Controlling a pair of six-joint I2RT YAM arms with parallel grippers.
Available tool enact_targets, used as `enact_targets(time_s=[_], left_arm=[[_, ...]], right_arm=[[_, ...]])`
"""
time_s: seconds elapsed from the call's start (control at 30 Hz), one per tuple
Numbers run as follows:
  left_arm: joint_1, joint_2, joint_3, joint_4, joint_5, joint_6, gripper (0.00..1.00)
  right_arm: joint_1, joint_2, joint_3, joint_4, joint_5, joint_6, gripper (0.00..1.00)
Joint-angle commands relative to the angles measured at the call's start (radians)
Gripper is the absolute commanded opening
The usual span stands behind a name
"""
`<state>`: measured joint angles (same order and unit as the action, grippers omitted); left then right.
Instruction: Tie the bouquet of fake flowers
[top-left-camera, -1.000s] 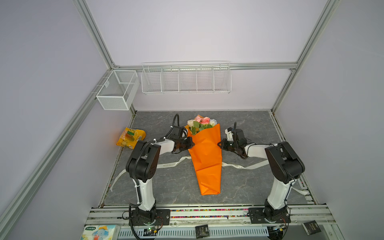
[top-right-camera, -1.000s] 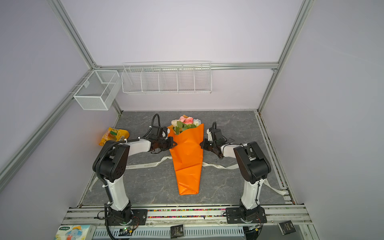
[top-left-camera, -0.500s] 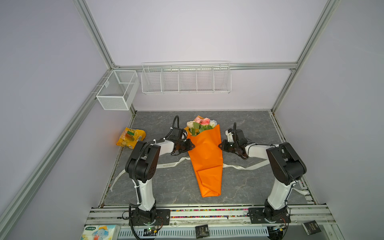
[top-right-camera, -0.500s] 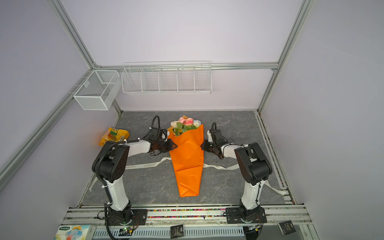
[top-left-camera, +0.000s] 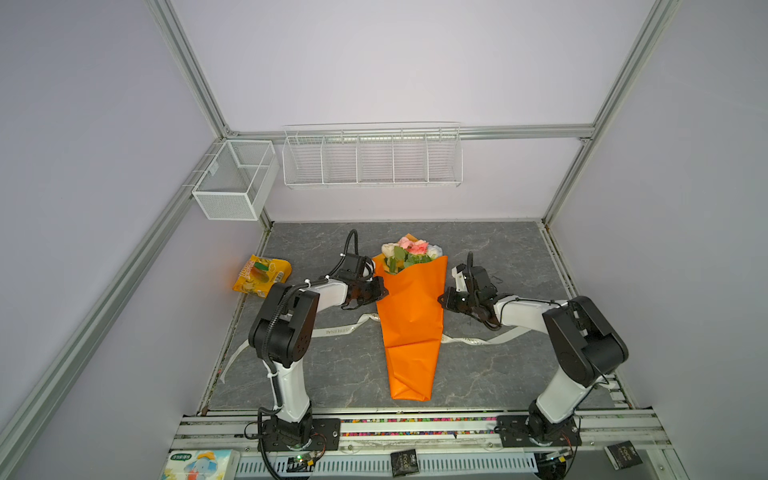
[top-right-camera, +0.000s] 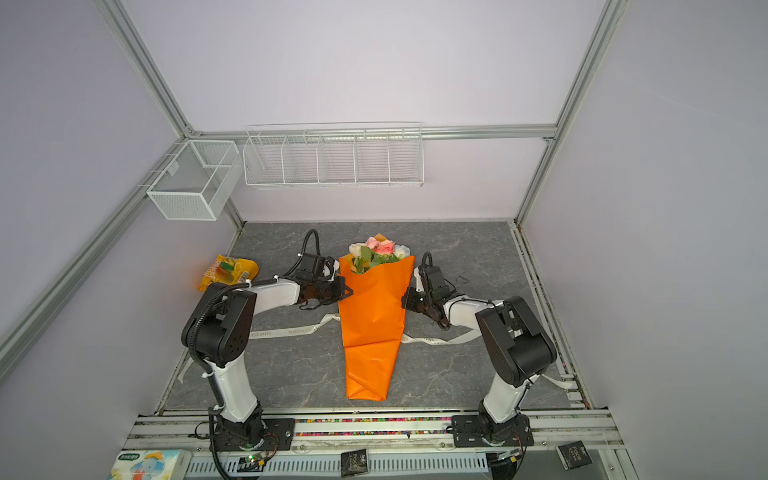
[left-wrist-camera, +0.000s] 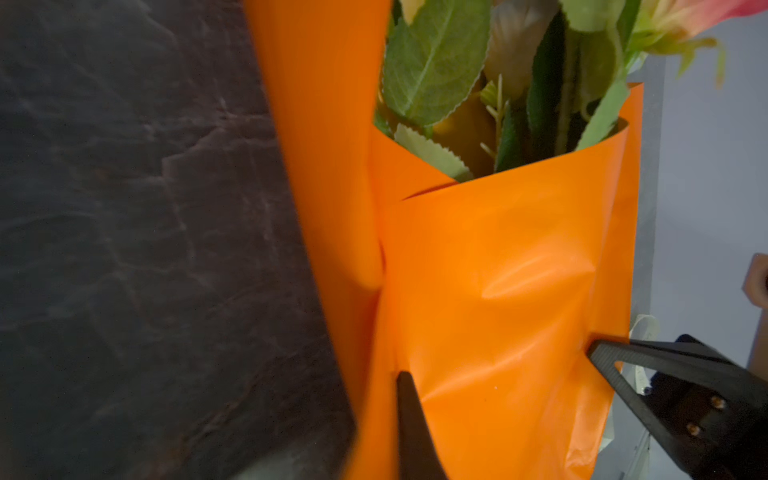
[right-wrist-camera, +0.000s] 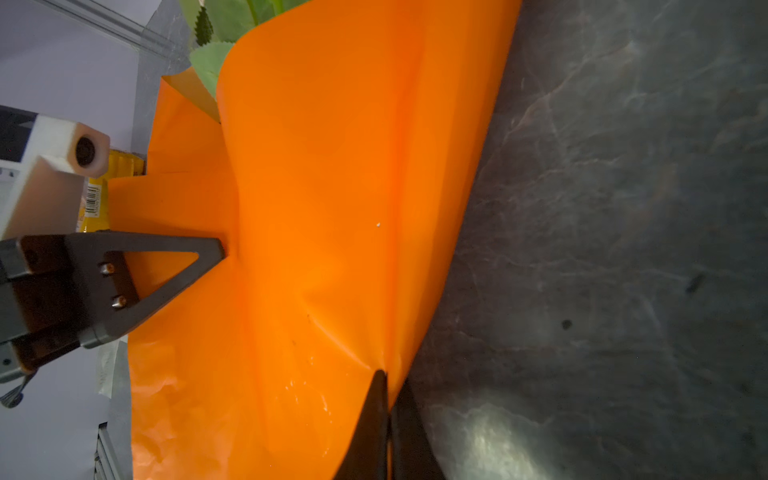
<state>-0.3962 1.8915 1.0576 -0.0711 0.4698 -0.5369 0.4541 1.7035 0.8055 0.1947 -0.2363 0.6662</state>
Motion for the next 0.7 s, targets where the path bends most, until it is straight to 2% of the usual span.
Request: enact_targets(time_s=[0.0,0.2,0.5,0.57,0.63,0.67], left_arm=[[0.004,-0.058,-0.011,0.025,0.017,0.013,0.00],[0.003,-0.072,-0.070,0.071,0.027,-0.004,0.00],[0.002,-0.047,-0.101,0.079,0.016,-0.026,0.05],[0.002,-0.048,-0.098,0.072,0.016,-0.025,0.07],[0.002,-0.053,-0.093,0.057,-0.003,-0.023,0.18],[0.002,-0.060,-0.093,0.053,-0.009,-0.025,0.32]], right_arm=[[0.021,-0.079,-0.025,0.014,0.031,0.024,0.07],[0.032,-0.102,-0.081,0.003,0.083,0.031,0.07],[0.020,0.019,-0.021,-0.038,0.075,-0.019,0.12],[0.016,0.024,-0.013,-0.048,0.080,-0.019,0.16],[0.012,0.018,-0.004,-0.074,0.087,-0.027,0.19],[0.010,0.012,0.004,-0.097,0.098,-0.039,0.24]])
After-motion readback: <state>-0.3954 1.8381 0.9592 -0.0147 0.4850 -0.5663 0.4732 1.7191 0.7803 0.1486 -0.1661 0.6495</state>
